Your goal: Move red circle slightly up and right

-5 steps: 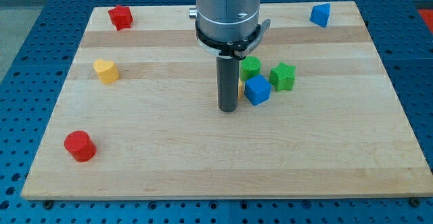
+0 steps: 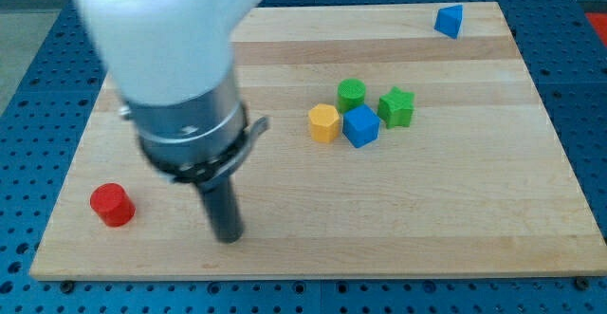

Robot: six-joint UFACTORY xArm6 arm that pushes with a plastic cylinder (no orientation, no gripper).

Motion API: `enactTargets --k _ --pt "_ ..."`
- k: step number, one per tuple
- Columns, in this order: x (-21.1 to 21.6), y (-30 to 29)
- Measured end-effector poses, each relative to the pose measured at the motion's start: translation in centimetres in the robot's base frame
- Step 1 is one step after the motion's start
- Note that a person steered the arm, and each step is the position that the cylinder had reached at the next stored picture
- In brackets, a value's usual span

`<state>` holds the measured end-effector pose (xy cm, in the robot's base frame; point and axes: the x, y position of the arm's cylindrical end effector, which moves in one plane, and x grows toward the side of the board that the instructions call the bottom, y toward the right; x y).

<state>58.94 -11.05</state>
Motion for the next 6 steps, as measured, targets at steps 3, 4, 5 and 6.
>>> enactTargets --k 3,4,5,6 --pt "2.1 -12.9" --pt "0.3 -13.6" --pt "-1.4 -13.5" --pt "-3.3 -13.5"
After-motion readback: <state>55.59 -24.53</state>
